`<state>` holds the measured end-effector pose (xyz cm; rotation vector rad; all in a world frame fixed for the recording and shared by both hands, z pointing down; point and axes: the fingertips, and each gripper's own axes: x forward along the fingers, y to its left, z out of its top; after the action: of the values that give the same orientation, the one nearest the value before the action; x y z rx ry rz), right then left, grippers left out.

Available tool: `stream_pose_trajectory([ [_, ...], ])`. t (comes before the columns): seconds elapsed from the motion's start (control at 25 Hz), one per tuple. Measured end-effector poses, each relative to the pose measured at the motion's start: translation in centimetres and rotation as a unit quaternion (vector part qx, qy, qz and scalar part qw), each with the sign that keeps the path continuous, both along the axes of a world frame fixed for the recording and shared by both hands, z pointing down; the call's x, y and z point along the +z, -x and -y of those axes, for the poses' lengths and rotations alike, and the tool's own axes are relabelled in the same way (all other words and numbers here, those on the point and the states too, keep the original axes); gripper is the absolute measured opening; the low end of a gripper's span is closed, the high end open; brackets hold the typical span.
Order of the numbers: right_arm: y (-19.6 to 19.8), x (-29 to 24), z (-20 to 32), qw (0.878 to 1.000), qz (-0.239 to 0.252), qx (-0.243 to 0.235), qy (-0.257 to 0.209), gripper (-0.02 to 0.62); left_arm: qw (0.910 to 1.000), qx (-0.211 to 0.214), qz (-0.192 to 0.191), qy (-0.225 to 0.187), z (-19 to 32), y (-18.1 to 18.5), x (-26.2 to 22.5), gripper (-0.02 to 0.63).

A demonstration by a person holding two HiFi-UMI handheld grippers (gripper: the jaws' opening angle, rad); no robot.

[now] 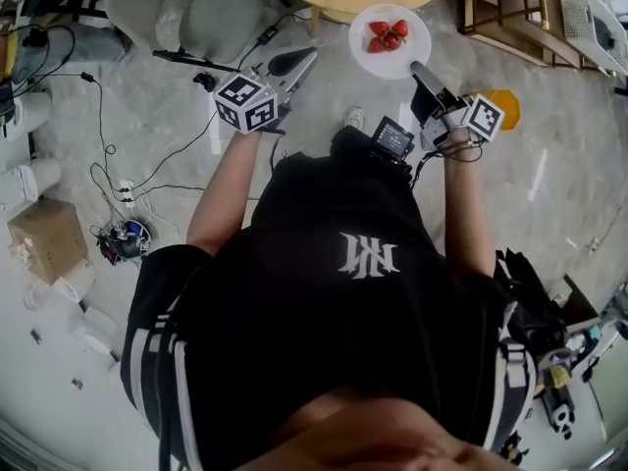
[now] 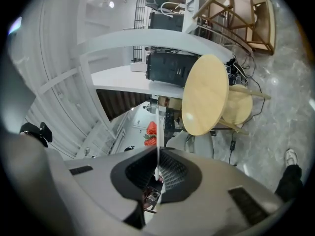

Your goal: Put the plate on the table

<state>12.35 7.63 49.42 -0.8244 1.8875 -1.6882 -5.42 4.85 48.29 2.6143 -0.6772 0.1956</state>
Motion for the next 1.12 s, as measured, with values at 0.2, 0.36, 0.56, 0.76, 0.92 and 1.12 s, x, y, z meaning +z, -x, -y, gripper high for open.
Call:
stream_pose_trajectory([
  [0.2,-1.5,-0.1,3.6,1.000,0.009,-0.017,-0.001,0.014,0.9998,-0.017,0.007,-0.001,2.9,-1.6,-0.5,0.008],
  [0.36,-3.0,0.2,5.9,1.000,0.017,-0.019,-0.004,0.014,0.9997,-0.022,0.013,0.000,4.5,-2.8,-0.3,0.008],
  [0.56,-3.9,1.1,7.9,1.000,0.025,-0.019,0.000,0.014,0.9996,-0.026,0.013,0.002,6.7,-3.8,0.4,0.008],
  [0.76,-4.1,1.6,11.7,1.000,0.019,-0.016,0.011,0.014,0.9998,-0.017,0.002,0.009,11.1,-4.3,1.2,0.008],
  [0.92,-4.0,1.9,15.0,1.000,0.011,-0.008,0.011,0.014,0.9998,0.000,-0.005,0.017,14.7,-4.5,2.3,0.008],
  [1.12,-2.5,1.8,20.6,1.000,0.003,0.003,0.016,0.014,0.9995,0.018,-0.011,0.023,21.2,-3.5,2.8,0.008],
])
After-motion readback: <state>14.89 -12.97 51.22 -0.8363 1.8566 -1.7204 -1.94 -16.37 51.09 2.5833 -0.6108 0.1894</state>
